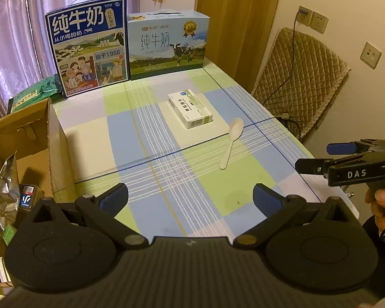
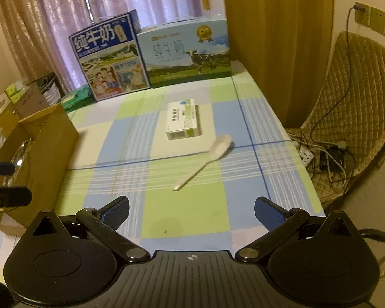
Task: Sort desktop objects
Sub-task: 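Move both tools back toward the white medicine box and spoon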
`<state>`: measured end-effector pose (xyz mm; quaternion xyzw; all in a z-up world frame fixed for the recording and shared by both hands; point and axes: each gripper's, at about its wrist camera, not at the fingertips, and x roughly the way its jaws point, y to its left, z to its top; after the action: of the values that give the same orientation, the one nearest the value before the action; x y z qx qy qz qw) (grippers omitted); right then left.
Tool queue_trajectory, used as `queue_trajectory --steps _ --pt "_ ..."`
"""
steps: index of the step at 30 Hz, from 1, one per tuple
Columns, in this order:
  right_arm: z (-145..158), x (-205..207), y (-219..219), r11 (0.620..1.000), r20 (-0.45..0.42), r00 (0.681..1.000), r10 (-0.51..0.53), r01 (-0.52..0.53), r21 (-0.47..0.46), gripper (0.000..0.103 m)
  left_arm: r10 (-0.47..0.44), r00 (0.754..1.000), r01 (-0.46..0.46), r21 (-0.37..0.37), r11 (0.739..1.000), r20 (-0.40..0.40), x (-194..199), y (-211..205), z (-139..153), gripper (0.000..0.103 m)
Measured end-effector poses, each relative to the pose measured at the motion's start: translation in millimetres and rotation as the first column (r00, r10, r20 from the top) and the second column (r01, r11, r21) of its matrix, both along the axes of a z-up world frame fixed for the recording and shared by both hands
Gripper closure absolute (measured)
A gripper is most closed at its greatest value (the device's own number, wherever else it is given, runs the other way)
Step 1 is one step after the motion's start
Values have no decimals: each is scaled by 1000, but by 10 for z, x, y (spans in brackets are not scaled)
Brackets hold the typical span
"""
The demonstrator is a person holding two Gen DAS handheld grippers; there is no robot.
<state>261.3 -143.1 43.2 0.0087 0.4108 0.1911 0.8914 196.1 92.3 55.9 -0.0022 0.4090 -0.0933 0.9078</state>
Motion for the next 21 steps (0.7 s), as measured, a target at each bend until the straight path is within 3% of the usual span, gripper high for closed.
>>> queue_trajectory --steps 10,21 --pt "-123 232 -48 998 29 998 -53 54 -11 2 39 998 -40 29 999 40 229 -10 -117 2" --pt "-233 385 -111 996 43 995 -89 90 -17 2 74 996 -73 -36 997 42 552 -150 -390 2"
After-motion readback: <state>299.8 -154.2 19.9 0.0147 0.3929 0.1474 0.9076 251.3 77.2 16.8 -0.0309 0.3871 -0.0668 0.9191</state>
